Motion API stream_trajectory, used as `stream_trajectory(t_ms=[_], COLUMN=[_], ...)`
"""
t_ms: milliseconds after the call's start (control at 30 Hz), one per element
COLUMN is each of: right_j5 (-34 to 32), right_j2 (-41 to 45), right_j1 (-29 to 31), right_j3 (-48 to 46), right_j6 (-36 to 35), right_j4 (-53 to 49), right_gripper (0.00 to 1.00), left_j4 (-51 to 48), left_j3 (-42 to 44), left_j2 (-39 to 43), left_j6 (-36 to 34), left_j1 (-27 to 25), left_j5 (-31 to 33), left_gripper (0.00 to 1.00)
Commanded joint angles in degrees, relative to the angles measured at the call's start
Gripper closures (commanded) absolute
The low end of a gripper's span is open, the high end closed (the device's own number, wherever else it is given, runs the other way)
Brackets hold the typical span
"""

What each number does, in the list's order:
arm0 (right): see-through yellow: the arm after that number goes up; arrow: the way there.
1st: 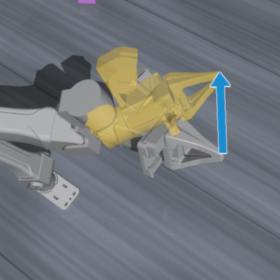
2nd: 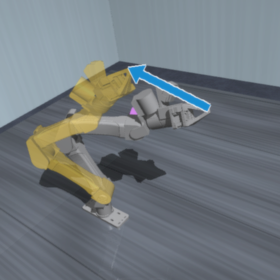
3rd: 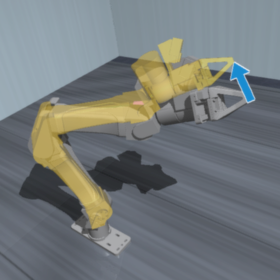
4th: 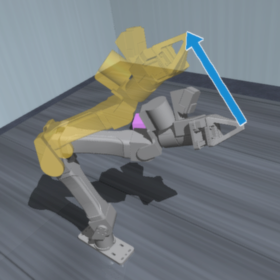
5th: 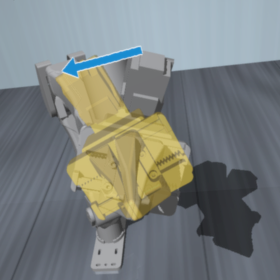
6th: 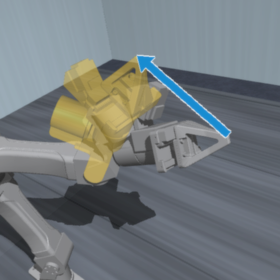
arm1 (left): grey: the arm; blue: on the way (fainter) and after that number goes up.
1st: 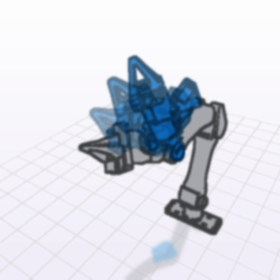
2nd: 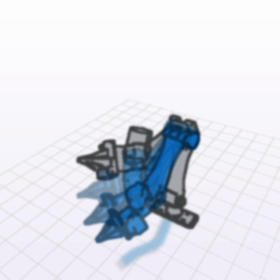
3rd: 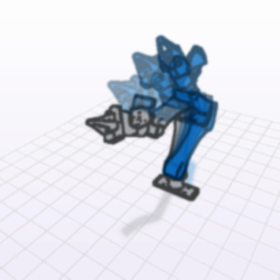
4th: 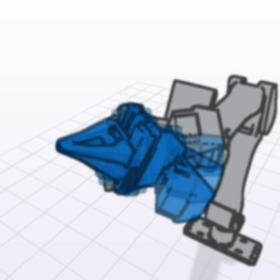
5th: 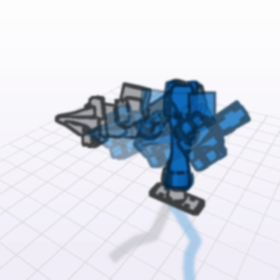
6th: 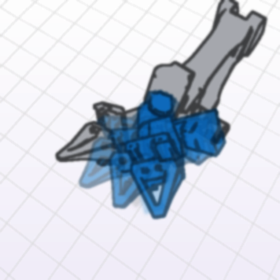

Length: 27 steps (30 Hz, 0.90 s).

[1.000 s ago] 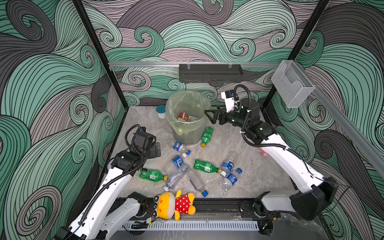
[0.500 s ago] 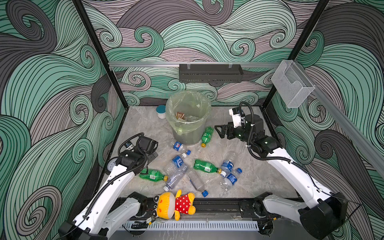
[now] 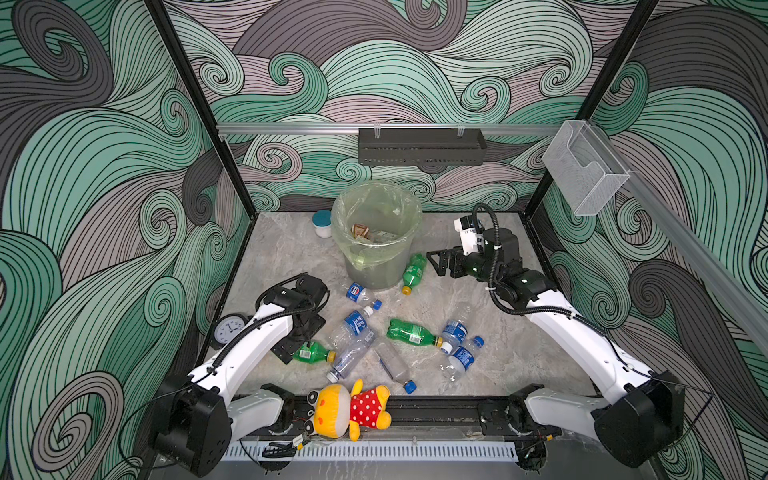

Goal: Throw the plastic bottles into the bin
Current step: 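Reach the left gripper toward the green bottle by the clock while right withdraws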

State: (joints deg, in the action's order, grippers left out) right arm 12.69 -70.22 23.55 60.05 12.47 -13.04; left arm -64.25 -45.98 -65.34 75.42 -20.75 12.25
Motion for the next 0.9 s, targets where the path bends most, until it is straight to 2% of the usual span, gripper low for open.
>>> stream_trajectory(t_ms=[0, 167, 367, 600, 767, 867], right_j5=[-0.6, -0.3, -0.6, -1.1, -1.8, -2.0], right_j2=[-0.1, -0.8, -0.7, 0.1, 0.9, 1.2], right_j1=[-0.2, -0.1, -0.2, -0.2, -0.2, -0.1], right_j3=[0.0, 0.6, 0.5, 0.2, -0.1, -0.6], right_j6=[0.3, 0.6, 0.7, 0.5, -0.2, -0.6], right_j4=[0.9, 0.6, 0.4, -0.2, -1.1, -1.5], right_gripper=[0.00, 0.00, 0.00, 0.00, 0.00, 0.00], left_j4=[1.5, 9.1, 13.0, 18.2, 17.9, 17.3], left_j3=[3.2, 8.3, 11.9, 15.0, 14.6, 13.7], left_j2=[2.6, 3.3, 1.7, 0.9, 1.7, 3.9], left_j6=[3.4, 2.4, 2.0, 1.5, -1.3, -3.8], left_j1=[0.0, 0.0, 0.0, 0.0, 0.1, 0.0], left_j5=[-1.6, -4.6, -3.6, -3.6, -1.5, 0.0], left_gripper=[0.01, 0.03, 0.12, 0.34, 0.59, 0.65])
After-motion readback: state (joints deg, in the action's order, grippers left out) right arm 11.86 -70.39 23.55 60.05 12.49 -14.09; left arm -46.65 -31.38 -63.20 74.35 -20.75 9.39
